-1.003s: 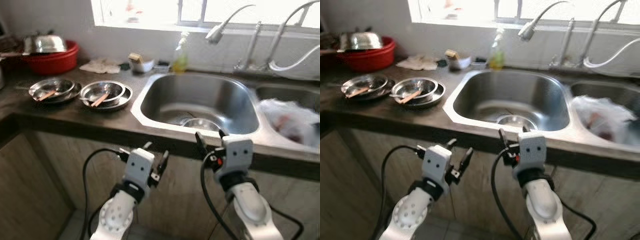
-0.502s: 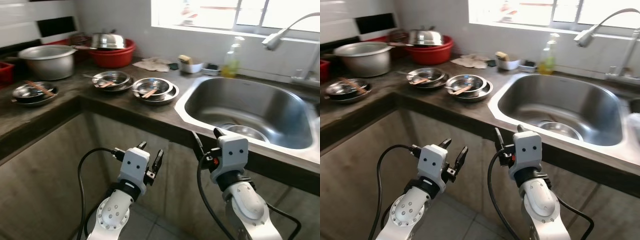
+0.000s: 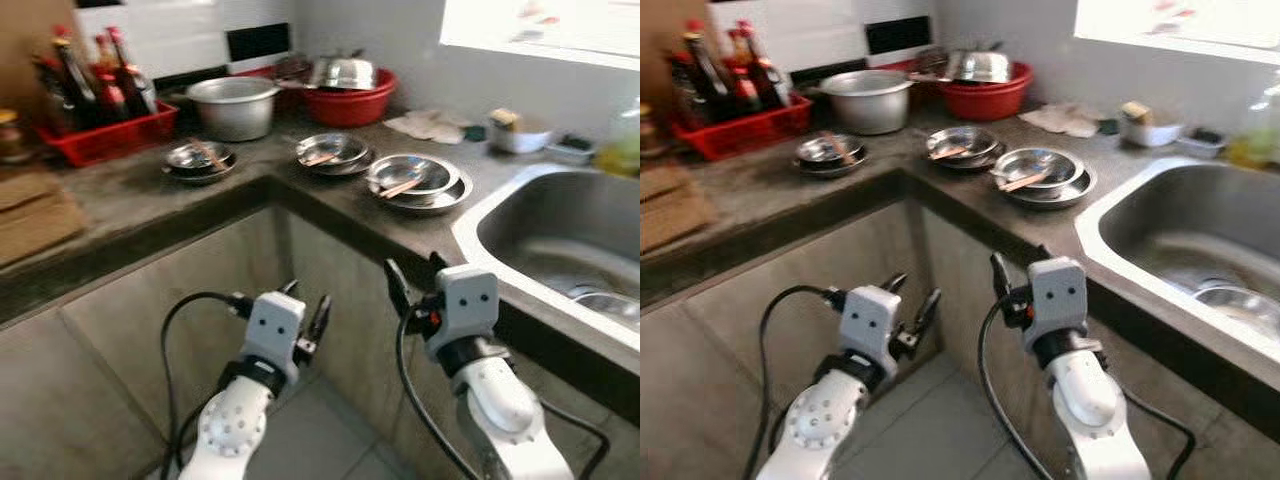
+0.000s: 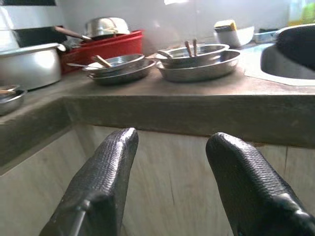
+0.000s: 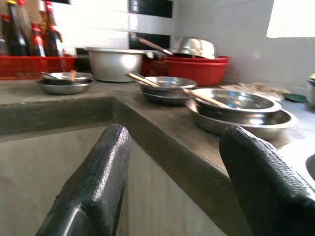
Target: Kitchen organization
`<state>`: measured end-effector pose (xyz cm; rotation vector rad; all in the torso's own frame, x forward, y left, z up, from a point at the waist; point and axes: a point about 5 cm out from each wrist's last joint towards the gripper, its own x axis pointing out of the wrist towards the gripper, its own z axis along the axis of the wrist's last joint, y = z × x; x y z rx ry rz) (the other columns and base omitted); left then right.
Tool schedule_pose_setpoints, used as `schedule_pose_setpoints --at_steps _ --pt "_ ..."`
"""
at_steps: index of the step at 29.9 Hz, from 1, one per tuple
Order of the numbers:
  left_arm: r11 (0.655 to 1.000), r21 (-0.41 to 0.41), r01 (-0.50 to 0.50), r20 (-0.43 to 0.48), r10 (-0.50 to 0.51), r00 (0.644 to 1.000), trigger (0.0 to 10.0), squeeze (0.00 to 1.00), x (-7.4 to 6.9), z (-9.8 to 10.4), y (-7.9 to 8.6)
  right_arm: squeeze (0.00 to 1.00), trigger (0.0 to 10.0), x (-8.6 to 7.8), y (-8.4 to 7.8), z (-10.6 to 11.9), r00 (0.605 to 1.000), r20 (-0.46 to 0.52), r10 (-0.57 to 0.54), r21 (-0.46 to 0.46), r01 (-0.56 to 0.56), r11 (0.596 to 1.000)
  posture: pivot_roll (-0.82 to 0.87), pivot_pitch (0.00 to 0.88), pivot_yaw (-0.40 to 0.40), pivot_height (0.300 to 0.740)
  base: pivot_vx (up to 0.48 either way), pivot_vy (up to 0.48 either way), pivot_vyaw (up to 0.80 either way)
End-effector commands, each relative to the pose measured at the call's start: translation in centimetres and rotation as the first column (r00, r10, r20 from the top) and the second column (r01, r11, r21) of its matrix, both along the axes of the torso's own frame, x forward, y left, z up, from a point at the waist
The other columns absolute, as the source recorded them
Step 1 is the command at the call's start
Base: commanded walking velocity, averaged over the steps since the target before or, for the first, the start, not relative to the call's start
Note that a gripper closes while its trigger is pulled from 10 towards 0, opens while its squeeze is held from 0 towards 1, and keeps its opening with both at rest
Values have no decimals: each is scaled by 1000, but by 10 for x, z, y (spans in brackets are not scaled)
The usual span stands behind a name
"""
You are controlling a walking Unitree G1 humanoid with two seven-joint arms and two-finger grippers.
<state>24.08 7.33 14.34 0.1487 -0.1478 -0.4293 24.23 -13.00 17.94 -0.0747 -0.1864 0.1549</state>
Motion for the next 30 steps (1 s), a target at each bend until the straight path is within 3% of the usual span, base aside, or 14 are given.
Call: schedule_pose_setpoints --at_steps 1,9,30 --pt "1000 17 -19 9 19 1000 10000 0 2 0 7 0 10000 1 5 2 1000 5 15 11 -15 1000 -7 0 -14 740 0 0 0" --pt "1000 19 -18 6 17 1000 10000 0 2 0 7 0 10000 3 2 3 1000 8 3 20 -3 1000 -5 0 -16 740 0 0 0" --pt "1000 16 -10 0 10 1000 10000 0 0 -1 7 0 10000 9 0 9 999 37 -14 28 13 1000 0 0 -15 740 278 0 0"
